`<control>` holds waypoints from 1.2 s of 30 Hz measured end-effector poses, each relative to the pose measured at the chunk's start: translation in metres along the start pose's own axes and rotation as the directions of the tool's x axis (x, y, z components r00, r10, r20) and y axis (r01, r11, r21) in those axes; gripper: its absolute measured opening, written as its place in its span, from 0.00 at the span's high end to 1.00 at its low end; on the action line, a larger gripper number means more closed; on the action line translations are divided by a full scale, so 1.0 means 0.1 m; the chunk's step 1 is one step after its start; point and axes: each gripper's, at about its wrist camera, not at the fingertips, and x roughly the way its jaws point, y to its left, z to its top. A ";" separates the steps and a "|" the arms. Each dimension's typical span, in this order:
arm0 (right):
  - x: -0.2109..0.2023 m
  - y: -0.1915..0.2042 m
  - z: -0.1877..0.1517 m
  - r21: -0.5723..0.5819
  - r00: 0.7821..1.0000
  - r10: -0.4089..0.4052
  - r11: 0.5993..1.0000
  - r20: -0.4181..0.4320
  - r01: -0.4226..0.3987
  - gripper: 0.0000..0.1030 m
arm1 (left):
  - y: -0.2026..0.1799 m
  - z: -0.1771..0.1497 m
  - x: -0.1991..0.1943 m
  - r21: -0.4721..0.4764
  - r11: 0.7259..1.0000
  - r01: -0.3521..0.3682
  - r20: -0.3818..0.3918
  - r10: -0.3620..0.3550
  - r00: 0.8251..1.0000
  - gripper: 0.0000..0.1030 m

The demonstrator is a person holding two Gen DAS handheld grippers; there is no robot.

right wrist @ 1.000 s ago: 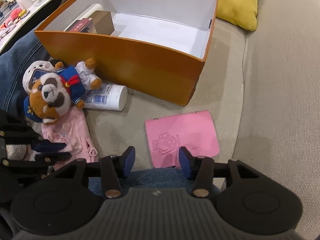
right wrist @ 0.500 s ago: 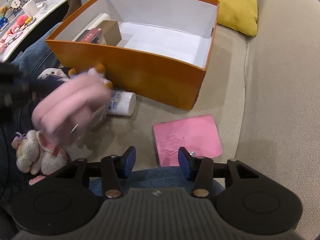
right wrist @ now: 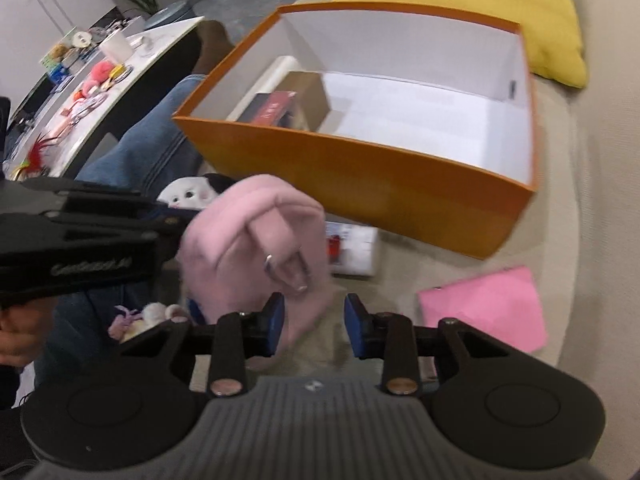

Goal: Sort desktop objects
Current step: 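Grasp the pink fabric pouch with the left gripper, then grasp the pink card wallet with the right gripper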

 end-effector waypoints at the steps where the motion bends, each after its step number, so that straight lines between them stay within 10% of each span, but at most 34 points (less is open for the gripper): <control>1: 0.02 0.02 0.00 -0.002 1.000 0.008 1.000 -0.008 -0.008 0.65 | 0.04 -0.01 -0.01 -0.016 1.000 0.010 -0.006 -0.010 1.000 0.91; 6: 0.13 0.06 -0.04 0.015 0.999 0.023 1.000 -0.027 -0.022 0.66 | 0.15 -0.05 -0.09 -0.061 0.997 0.036 -0.002 -0.036 0.999 0.89; 16: 0.11 0.03 -0.08 -0.002 0.999 0.009 1.000 -0.046 -0.010 0.65 | -0.16 0.05 -0.03 0.037 0.986 0.162 -0.100 -0.158 0.982 0.47; 22: 0.09 0.03 -0.12 -0.022 0.999 0.019 1.000 -0.046 -0.020 0.65 | -0.32 0.07 0.18 0.101 0.984 0.149 -0.194 -0.127 0.973 0.48; 28: 0.06 -0.01 -0.14 -0.061 0.997 -0.003 0.998 -0.075 -0.001 0.65 | -0.41 0.04 0.30 0.145 0.973 0.180 -0.239 -0.142 0.961 0.76; 36: 0.20 -0.28 -0.05 -0.124 0.957 -0.256 0.963 -0.135 0.240 0.61 | -0.47 0.13 0.07 0.172 0.972 0.162 -0.065 -0.153 0.986 0.80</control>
